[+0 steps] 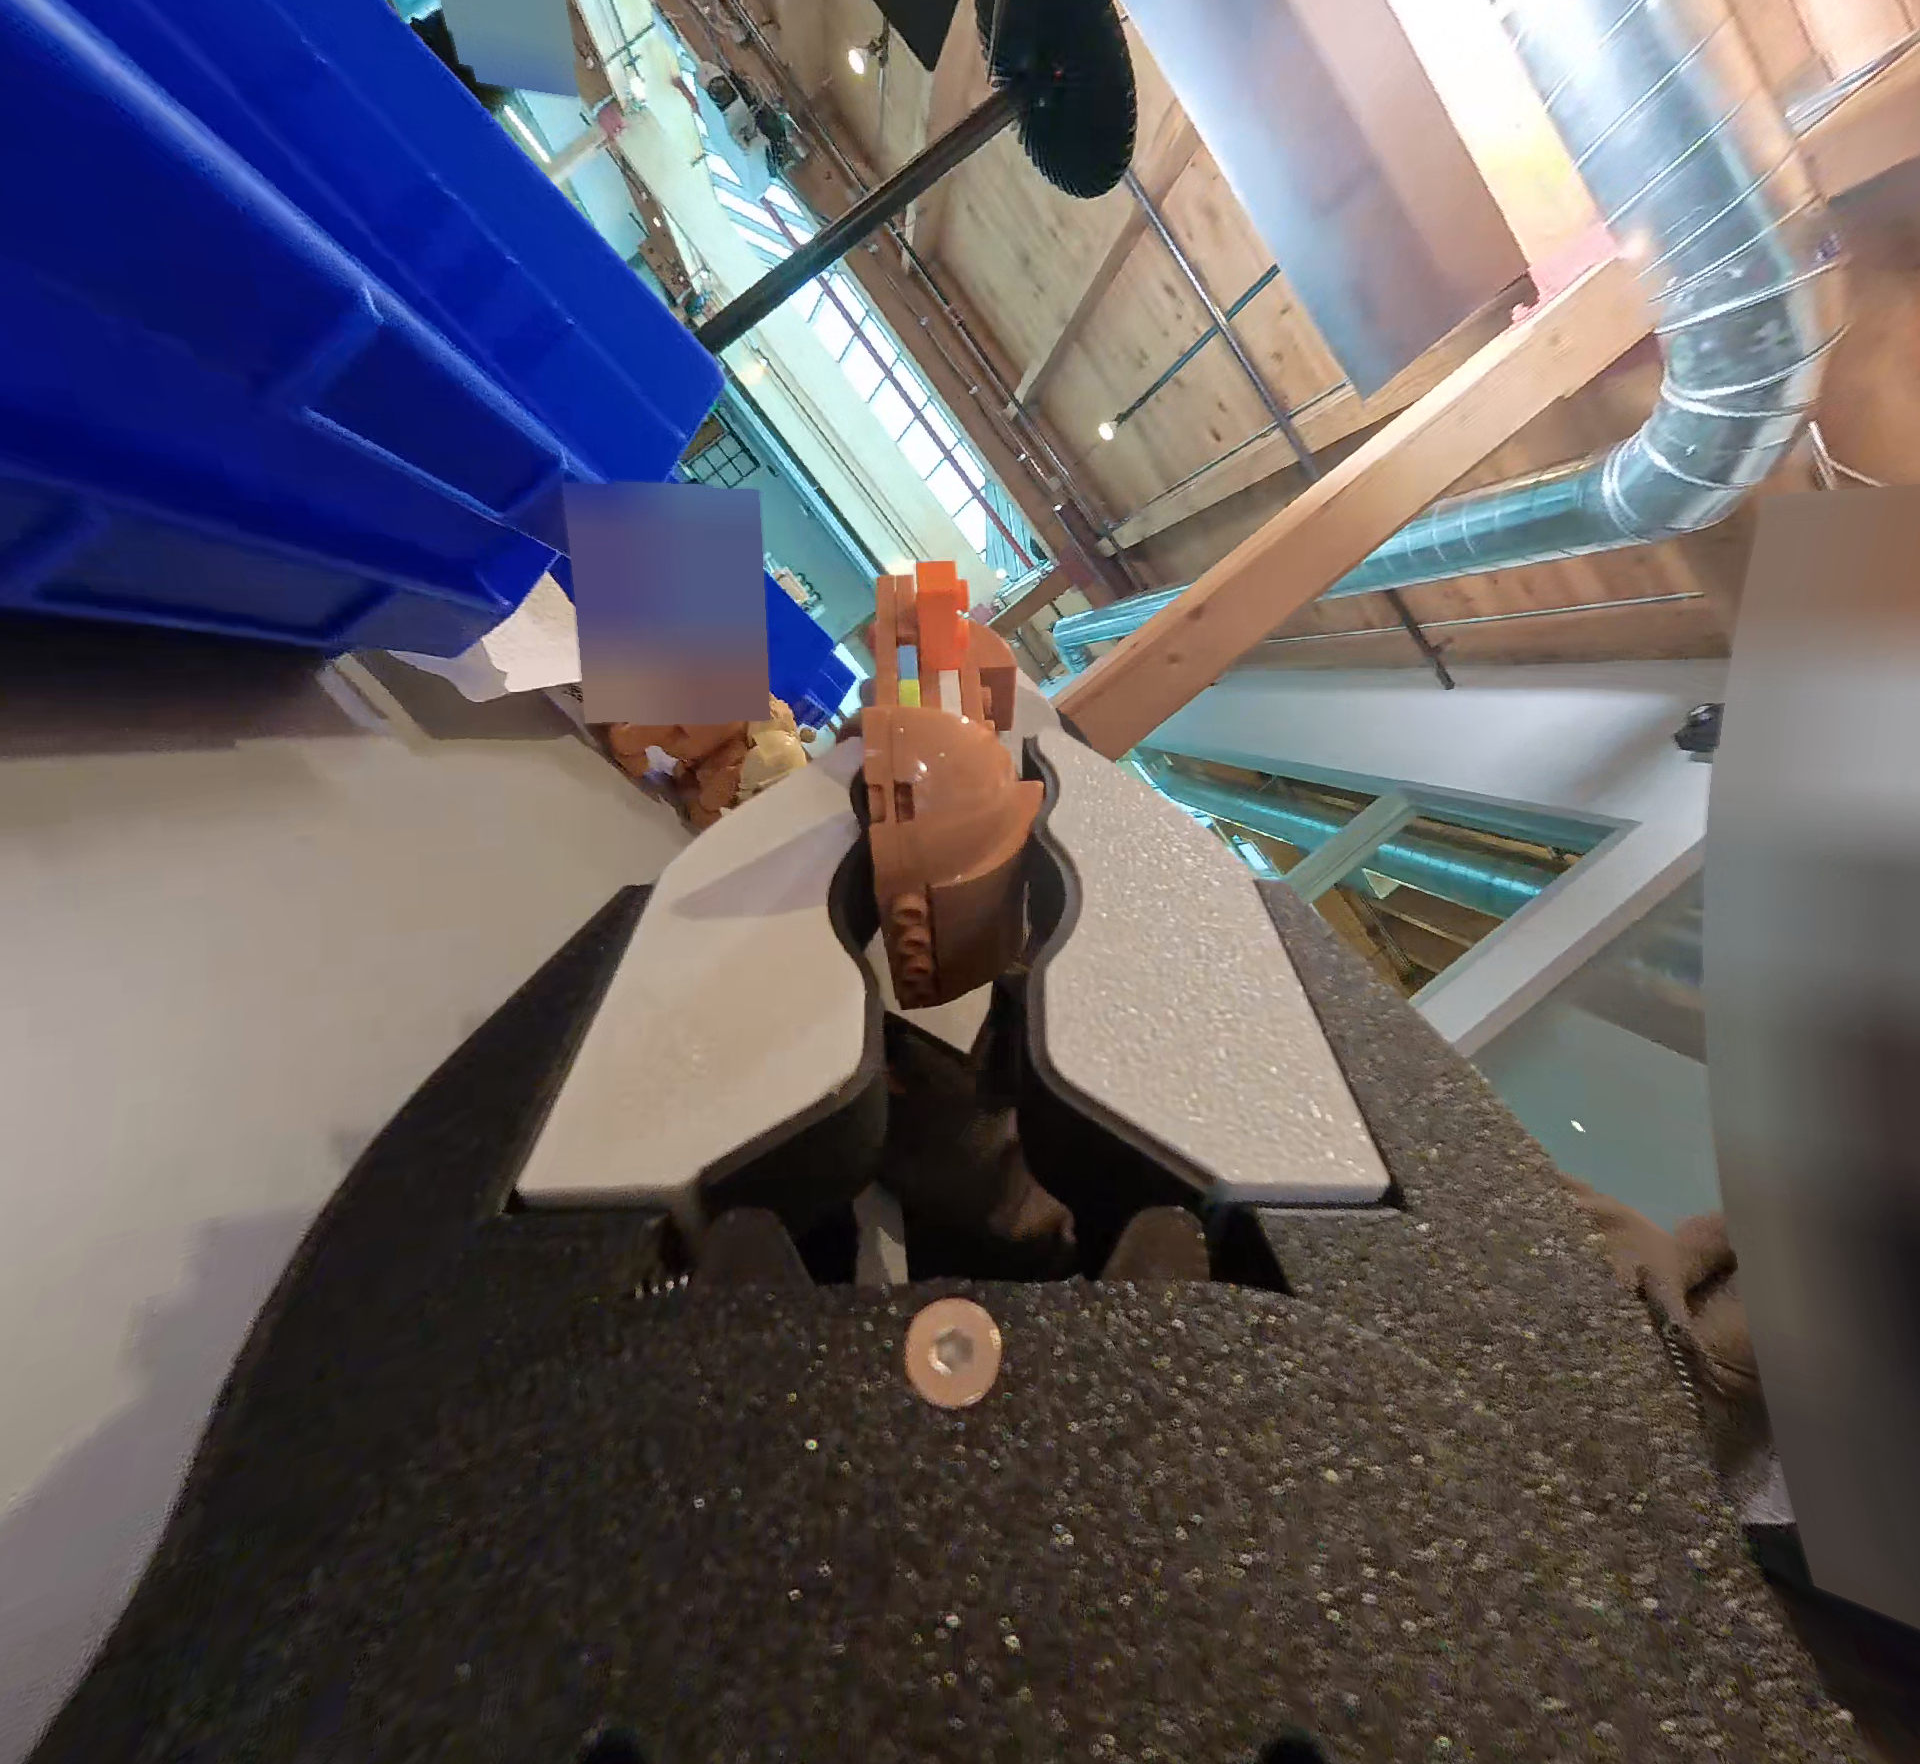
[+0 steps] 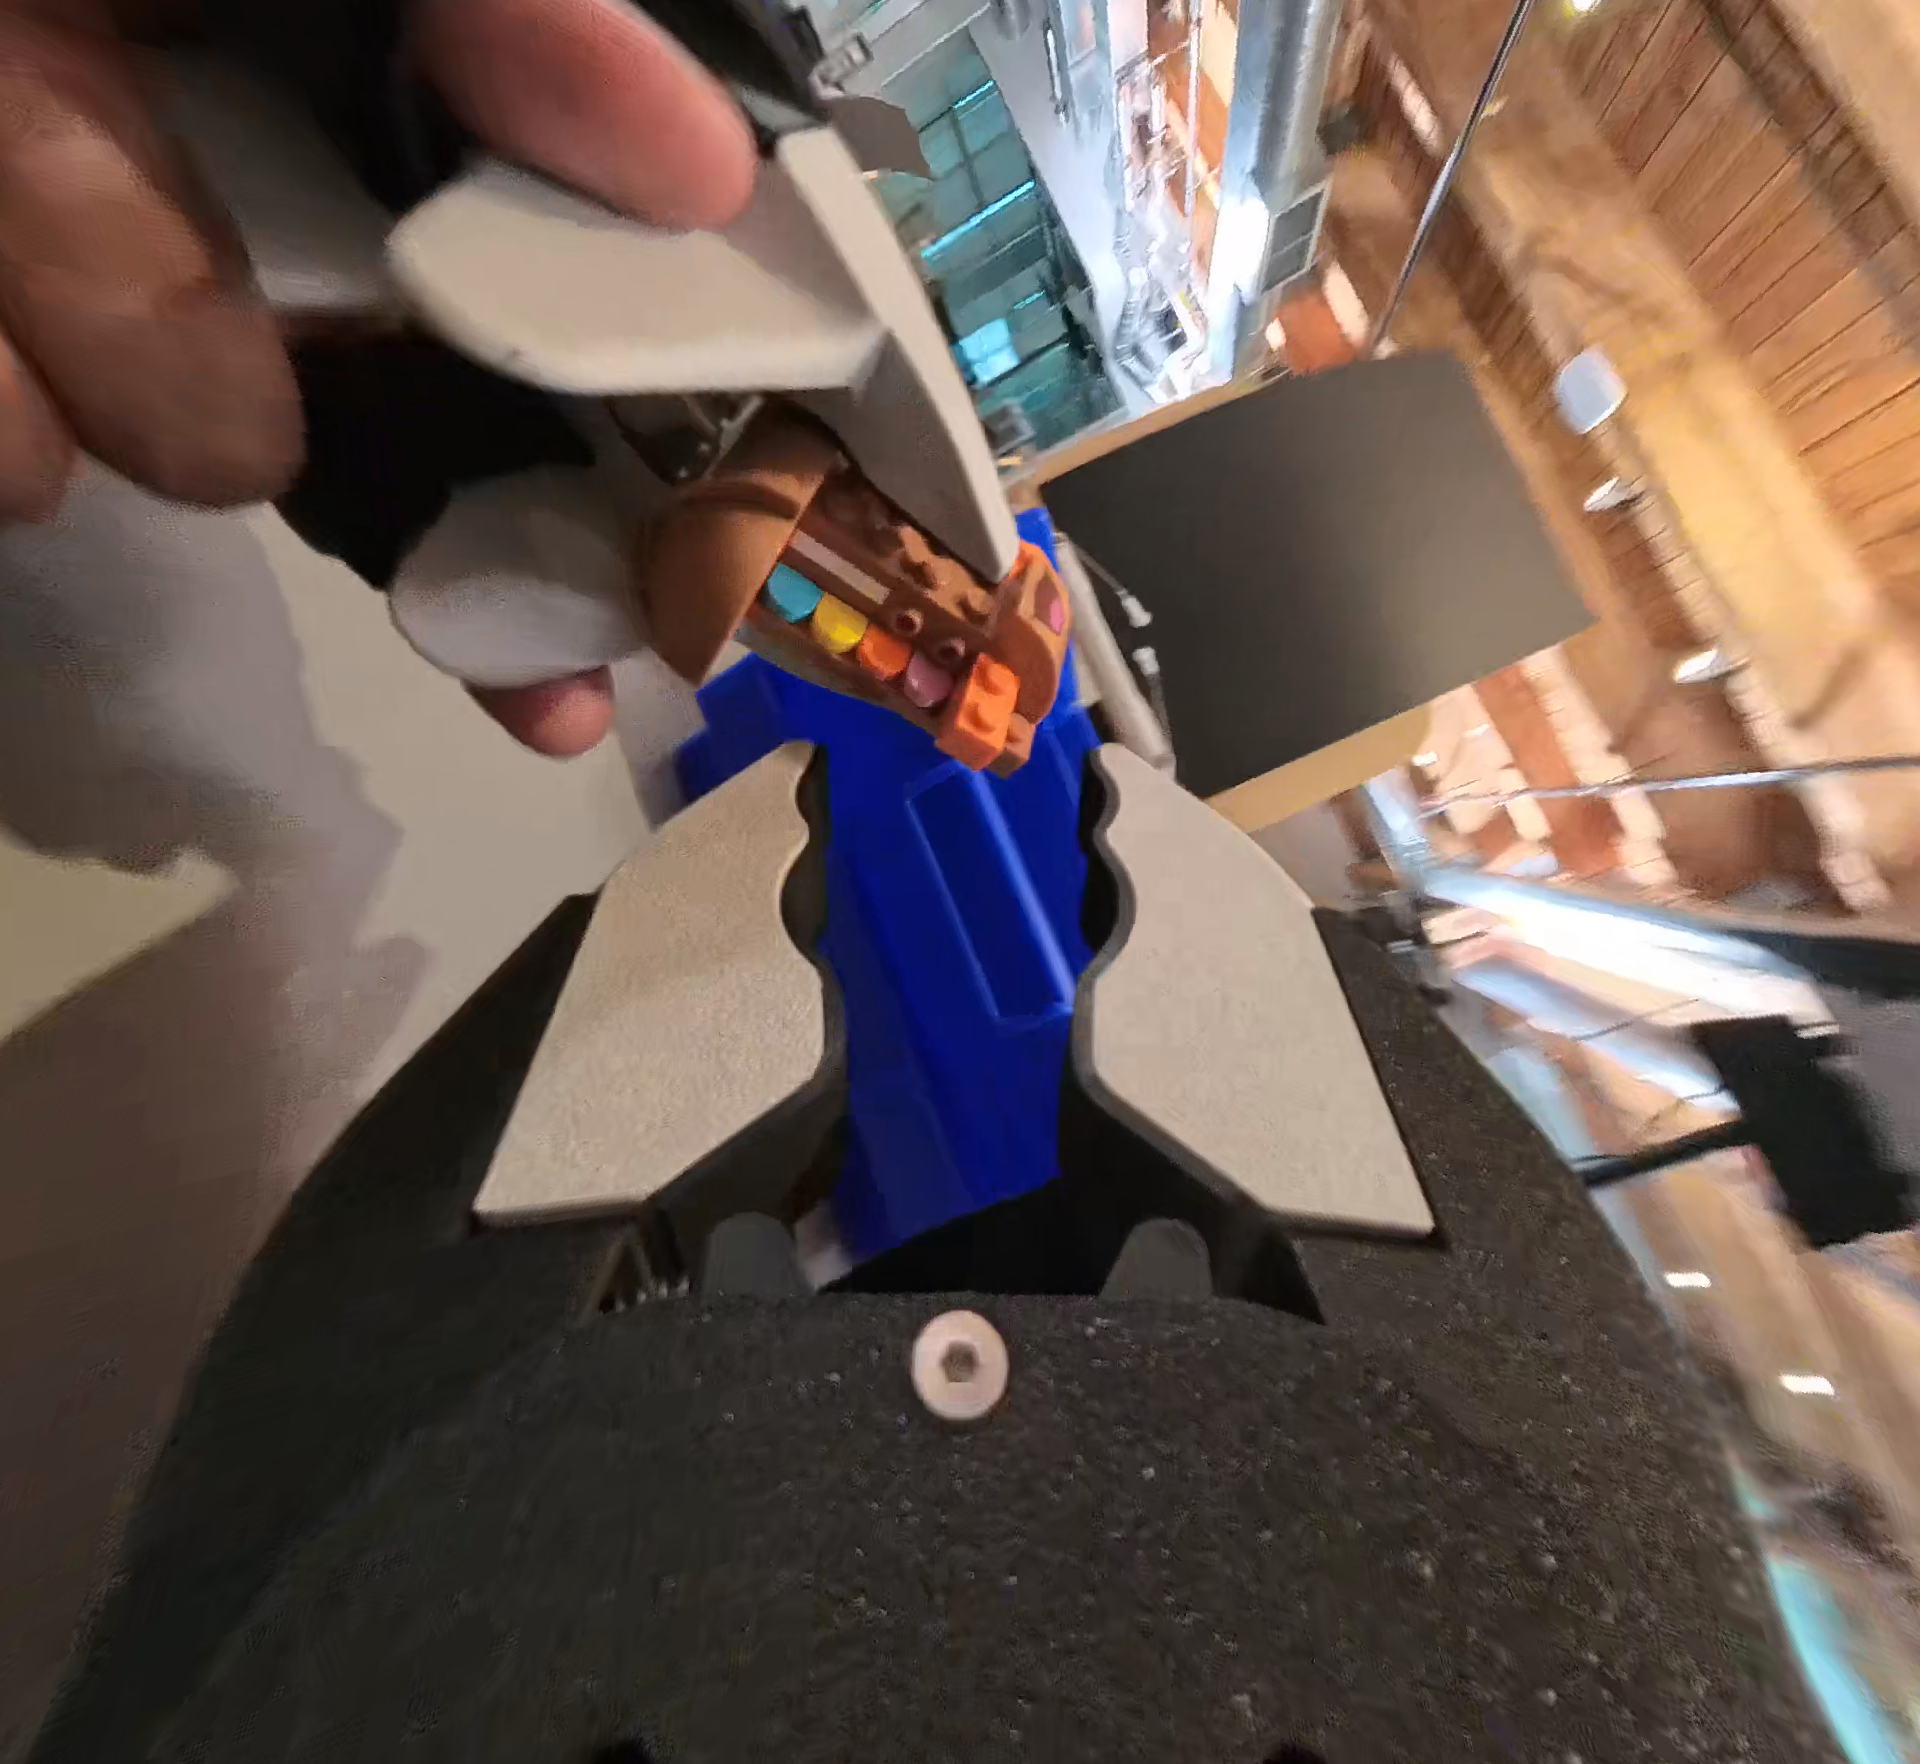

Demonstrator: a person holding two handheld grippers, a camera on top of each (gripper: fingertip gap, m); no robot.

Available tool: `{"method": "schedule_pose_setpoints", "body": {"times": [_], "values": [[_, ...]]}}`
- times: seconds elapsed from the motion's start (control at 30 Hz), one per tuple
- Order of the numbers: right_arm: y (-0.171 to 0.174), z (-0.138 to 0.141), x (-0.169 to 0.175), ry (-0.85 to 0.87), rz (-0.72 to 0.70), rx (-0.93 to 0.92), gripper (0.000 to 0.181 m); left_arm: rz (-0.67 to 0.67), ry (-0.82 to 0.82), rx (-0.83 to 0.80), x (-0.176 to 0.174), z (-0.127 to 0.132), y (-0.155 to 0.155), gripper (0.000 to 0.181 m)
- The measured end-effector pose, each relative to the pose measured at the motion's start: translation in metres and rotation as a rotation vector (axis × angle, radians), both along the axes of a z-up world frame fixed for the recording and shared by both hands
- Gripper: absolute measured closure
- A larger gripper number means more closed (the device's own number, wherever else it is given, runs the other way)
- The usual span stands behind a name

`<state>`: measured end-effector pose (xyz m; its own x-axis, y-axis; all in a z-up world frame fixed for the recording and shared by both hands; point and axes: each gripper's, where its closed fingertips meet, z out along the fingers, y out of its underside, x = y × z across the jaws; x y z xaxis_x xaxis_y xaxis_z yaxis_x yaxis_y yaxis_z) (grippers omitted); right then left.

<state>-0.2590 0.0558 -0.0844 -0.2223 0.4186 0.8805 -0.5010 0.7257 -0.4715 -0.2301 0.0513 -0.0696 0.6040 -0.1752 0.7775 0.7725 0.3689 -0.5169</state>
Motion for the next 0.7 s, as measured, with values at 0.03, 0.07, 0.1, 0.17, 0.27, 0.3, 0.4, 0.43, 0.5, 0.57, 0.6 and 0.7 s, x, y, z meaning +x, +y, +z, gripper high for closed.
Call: {"method": "schedule_pose_setpoints", "body": {"times": [0.03, 0.07, 0.1, 0.17, 0.27, 0.3, 0.4, 0.43, 0.5, 0.57, 0.6, 0.7], "values": [[0.002, 0.001, 0.001, 0.063, -0.024, 0.052, 0.135, 0.017, 0.007, -0.008, -0.001, 0.000, -0.002, 0.157], [0.003, 0.002, 0.002, 0.125, -0.052, 0.108, 0.135, 0.043, 0.025, -0.025, -0.002, -0.001, -0.004, 0.157], [0.004, 0.002, 0.003, 0.183, -0.077, 0.165, 0.135, 0.072, 0.045, -0.049, -0.004, -0.002, -0.007, 0.157], [0.003, 0.000, 0.004, 0.280, -0.125, 0.261, 0.135, 0.138, 0.073, -0.112, -0.008, -0.007, -0.010, 0.157], [0.000, 0.000, 0.003, 0.342, -0.185, 0.322, 0.135, 0.200, 0.075, -0.171, -0.010, -0.017, -0.009, 0.157], [-0.001, 0.000, 0.003, 0.349, -0.199, 0.328, 0.135, 0.209, 0.067, -0.177, -0.009, -0.019, -0.007, 0.157], [-0.003, -0.003, 0.001, 0.366, -0.231, 0.356, 0.134, 0.235, 0.073, -0.167, -0.005, -0.018, -0.002, 0.157], [-0.003, -0.002, 0.001, 0.381, -0.244, 0.362, 0.134, 0.238, 0.079, -0.174, -0.003, -0.018, 0.000, 0.157], [-0.004, 0.002, 0.004, 0.418, -0.250, 0.354, 0.138, 0.250, 0.101, -0.205, -0.001, -0.020, 0.004, 0.157], [-0.004, 0.002, 0.004, 0.415, -0.250, 0.355, 0.139, 0.280, 0.119, -0.240, -0.002, -0.022, 0.005, 0.157], [-0.004, -0.001, 0.004, 0.406, -0.248, 0.367, 0.139, 0.289, 0.118, -0.267, -0.002, -0.025, 0.006, 0.157], [-0.002, -0.007, 0.002, 0.401, -0.244, 0.414, 0.145, 0.302, 0.133, -0.330, -0.003, -0.030, 0.010, 0.157]]}}
